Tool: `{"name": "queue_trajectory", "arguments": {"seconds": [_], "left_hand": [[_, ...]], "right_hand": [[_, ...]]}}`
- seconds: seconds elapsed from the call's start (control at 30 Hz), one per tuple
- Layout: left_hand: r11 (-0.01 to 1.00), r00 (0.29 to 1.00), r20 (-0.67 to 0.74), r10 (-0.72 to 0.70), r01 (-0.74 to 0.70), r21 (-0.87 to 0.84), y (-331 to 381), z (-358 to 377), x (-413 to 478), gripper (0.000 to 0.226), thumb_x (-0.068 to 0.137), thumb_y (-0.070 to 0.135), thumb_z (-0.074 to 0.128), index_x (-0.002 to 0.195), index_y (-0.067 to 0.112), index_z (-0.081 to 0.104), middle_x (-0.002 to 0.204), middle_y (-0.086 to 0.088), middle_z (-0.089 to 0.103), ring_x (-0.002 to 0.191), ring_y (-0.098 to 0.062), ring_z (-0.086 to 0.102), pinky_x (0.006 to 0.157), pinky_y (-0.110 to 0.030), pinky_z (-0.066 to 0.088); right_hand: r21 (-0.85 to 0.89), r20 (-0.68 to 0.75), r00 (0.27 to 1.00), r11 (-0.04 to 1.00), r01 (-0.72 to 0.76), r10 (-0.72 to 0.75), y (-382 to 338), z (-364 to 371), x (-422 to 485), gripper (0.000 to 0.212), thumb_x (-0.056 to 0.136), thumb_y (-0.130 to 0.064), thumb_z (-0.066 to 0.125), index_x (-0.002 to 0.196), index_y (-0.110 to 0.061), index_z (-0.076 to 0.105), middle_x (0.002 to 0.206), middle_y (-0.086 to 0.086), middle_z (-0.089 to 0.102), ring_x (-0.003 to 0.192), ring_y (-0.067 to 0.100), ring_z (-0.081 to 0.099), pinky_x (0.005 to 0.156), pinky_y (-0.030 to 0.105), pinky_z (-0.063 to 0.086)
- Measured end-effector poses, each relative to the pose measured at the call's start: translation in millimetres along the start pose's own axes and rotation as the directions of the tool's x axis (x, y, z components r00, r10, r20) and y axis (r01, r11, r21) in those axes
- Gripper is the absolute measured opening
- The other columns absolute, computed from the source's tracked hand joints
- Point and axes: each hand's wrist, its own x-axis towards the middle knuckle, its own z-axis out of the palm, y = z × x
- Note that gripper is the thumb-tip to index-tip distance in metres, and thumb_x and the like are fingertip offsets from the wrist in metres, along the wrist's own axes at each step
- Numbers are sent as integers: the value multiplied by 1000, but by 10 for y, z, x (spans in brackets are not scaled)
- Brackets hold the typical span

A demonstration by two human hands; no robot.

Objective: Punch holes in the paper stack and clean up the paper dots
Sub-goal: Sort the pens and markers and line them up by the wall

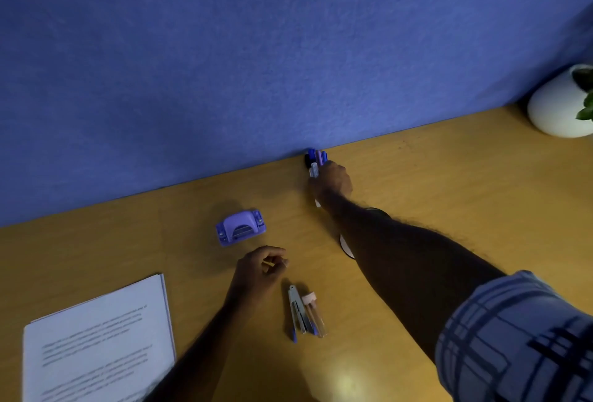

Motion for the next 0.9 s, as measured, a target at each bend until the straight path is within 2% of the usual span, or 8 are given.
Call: {"name": "queue_trajectory", "arguments": {"seconds": [0.13, 0.5, 0.77, 0.9], "left_hand": [[1000, 1000, -2, -6, 6, -1, 11, 24, 5, 26, 89, 18, 66, 115, 18, 65, 111, 4, 67, 98, -4, 63, 73, -15, 52], [1000, 1000, 5, -5, 5, 15, 9, 35, -4, 27, 90, 18, 64, 118, 17, 64, 114, 4, 66, 100, -5, 62, 76, -17, 53], [1000, 1000, -16, 6, -5, 23, -64, -9, -18, 26, 89, 16, 67, 114, 15, 67, 109, 3, 68, 98, -7, 63, 79, -19, 54], [999, 1000, -28, -8, 9, 39, -151, -18, -66, 24, 87, 17, 68, 111, 16, 68, 105, 4, 69, 94, -4, 63, 73, -14, 50]], "right_hand": [[35, 15, 1000, 999, 0, -1, 17, -4, 17, 41, 90, -39, 62, 118, -9, 60, 106, 12, 66, 94, 26, 66, 80, 42, 58], [-6, -10, 999, 999, 34, -34, 8, -26, -39, 45, 90, -45, 61, 119, -9, 61, 107, 11, 65, 93, 24, 65, 78, 40, 58], [15, 15, 996, 996, 85, -85, -29, -167, -111, 40, 90, -37, 63, 117, -8, 61, 108, 12, 64, 95, 25, 64, 79, 39, 56], [17, -5, 969, 968, 249, -249, -136, -272, -368, 29, 86, -23, 63, 111, -8, 63, 109, 12, 66, 97, 27, 64, 80, 41, 57]]}}
